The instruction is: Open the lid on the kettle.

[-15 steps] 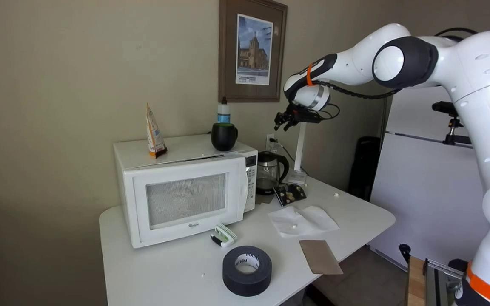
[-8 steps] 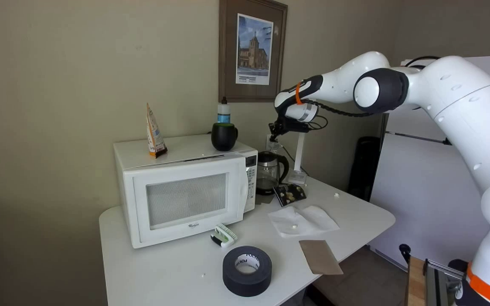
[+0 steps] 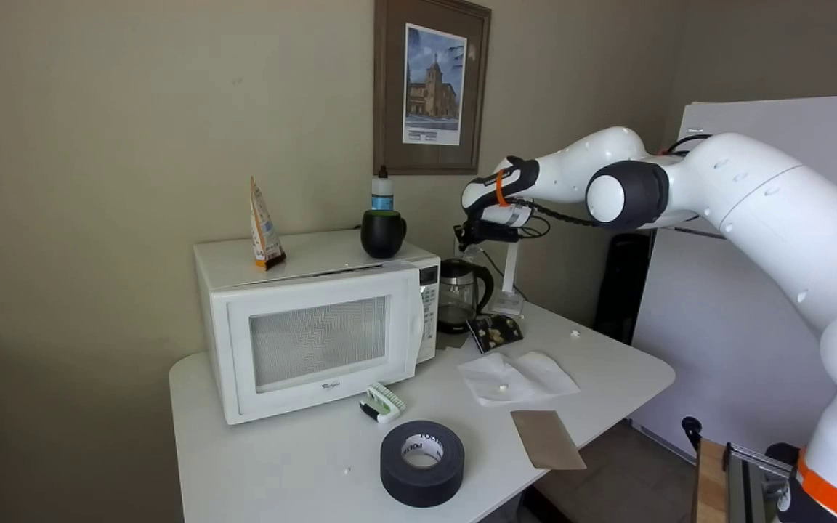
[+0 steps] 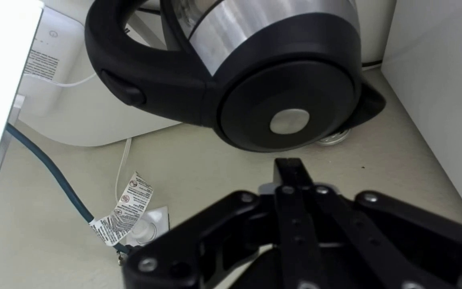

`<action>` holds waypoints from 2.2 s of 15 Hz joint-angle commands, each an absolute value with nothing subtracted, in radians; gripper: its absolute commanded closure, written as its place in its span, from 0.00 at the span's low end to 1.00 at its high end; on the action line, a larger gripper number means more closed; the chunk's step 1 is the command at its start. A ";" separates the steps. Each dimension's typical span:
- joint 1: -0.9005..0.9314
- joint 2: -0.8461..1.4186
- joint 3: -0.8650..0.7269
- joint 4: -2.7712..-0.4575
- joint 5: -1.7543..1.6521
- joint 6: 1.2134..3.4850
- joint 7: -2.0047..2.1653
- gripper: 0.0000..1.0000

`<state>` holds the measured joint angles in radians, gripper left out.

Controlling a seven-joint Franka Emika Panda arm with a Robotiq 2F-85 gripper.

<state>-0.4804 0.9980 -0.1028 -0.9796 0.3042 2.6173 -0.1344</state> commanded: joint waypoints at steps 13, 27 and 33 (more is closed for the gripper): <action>-0.468 1.079 -0.095 -0.906 0.289 2.647 -0.126 1.00; -0.455 1.138 -0.135 -0.869 0.279 2.684 -0.087 1.00; -0.458 1.152 -0.132 -0.848 0.286 2.678 -0.101 1.00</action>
<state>-0.4584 1.1154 -0.1250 -0.8910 0.2906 2.6872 -0.1157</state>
